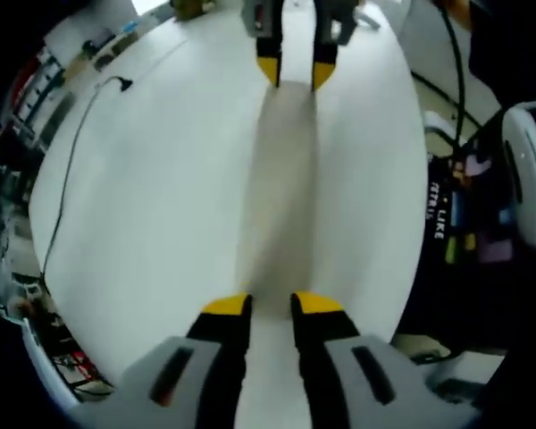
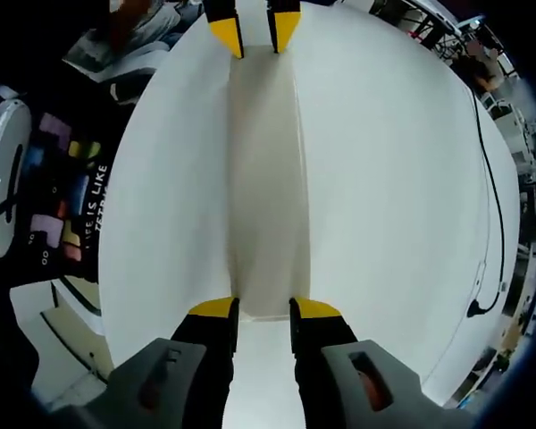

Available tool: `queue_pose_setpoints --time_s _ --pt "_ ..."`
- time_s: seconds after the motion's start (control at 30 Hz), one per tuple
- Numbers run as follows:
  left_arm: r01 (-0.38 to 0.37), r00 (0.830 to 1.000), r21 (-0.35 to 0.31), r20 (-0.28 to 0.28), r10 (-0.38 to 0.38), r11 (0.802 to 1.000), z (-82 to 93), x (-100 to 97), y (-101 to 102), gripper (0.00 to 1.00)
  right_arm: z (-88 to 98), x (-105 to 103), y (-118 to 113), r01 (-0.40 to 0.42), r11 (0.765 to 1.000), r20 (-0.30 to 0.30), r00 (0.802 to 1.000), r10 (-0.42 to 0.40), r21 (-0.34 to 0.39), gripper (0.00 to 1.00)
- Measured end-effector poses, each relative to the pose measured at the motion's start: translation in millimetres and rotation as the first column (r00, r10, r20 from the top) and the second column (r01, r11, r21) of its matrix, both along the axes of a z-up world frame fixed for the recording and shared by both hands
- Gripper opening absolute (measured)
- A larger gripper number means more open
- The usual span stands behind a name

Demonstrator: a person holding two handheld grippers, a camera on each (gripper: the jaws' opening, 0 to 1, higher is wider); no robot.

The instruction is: Arrange the utensils inside the cutlery case until each visible utensil rests in its matching compartment.

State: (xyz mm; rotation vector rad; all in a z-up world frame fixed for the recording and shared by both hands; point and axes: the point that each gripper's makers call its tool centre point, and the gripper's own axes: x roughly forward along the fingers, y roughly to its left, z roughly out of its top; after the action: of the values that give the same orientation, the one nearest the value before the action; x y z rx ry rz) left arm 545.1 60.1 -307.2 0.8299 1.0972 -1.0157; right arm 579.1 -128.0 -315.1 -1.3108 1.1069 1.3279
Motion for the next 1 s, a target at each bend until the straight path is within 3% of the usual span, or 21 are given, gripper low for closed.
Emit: queue_pose_setpoints --time_s 0.27,0.4,0.8,1.0 --pt "0.025 0.999 0.029 -0.047 -0.023 0.999 -1.2 -0.2 0.2 0.20 -0.1 0.2 -0.4 0.005 1.000 -0.008 1.000 -0.005 0.030 0.23" --pt "0.023 0.998 0.026 -0.065 -0.021 0.999 -1.6 0.4 0.8 0.20 -0.4 0.0 0.6 -0.008 1.000 -0.008 1.000 0.008 0.012 0.23" --pt "0.020 0.999 0.012 -0.037 -0.020 1.000 -2.1 -2.6 3.4 0.20 1.6 -2.7 0.3 0.009 1.000 0.023 1.000 -0.009 0.027 0.23" --pt "0.004 1.000 0.000 -0.018 -0.004 1.000 -1.8 -1.0 3.6 0.20 2.1 -5.6 -0.5 0.017 1.000 0.029 0.999 -0.018 0.024 0.18"
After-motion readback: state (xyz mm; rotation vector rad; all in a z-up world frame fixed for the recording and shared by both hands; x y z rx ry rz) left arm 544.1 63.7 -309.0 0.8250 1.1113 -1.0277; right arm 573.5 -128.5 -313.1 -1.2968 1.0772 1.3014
